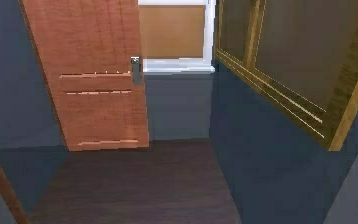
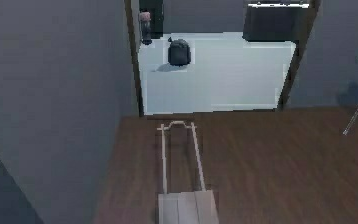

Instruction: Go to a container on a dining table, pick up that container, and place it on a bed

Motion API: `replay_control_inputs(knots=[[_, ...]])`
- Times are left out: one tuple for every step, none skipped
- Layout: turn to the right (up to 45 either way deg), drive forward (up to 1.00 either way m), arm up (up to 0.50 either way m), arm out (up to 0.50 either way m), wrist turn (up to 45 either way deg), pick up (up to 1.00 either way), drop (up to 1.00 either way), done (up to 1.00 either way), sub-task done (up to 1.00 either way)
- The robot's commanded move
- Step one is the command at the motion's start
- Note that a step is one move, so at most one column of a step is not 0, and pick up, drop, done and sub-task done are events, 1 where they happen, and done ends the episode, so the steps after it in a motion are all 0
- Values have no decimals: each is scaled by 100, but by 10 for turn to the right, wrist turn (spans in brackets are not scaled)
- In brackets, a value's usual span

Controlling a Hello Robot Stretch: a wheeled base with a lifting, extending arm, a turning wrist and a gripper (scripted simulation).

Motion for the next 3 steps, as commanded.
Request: replay_control_inputs(knots=[[90, 0, 0, 0, 0, 0, 0, 0, 0], [0, 20, 0, 0, 0, 0, 0, 0, 0], [-390, 0, 0, 0, 0, 0, 0, 0, 0]])
